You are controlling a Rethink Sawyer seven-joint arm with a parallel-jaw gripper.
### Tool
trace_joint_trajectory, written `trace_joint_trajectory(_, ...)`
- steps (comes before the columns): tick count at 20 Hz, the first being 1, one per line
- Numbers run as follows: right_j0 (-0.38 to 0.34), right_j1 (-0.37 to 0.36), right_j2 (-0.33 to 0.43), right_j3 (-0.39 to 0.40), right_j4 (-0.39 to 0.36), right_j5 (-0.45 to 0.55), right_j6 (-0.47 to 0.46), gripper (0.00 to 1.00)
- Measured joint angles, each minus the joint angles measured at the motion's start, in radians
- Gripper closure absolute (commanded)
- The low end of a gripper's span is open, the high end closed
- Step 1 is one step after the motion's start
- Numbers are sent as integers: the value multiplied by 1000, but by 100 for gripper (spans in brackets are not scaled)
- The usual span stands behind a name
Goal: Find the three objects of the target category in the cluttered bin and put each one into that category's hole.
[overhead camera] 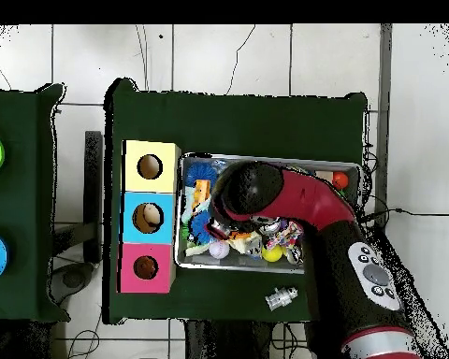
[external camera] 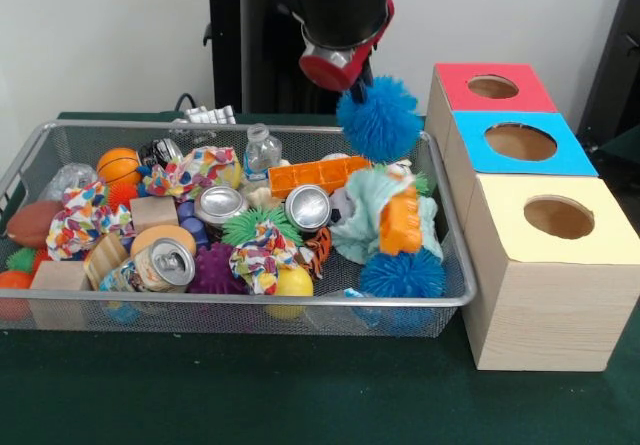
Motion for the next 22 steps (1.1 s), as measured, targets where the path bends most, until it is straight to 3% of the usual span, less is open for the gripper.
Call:
trace_joint_trajectory(8, -25, -36, 0, -10, -31, -10, 0, 100)
trace_joint_trajectory(22, -148, 3, 17, -75, -141, -34, 0, 100)
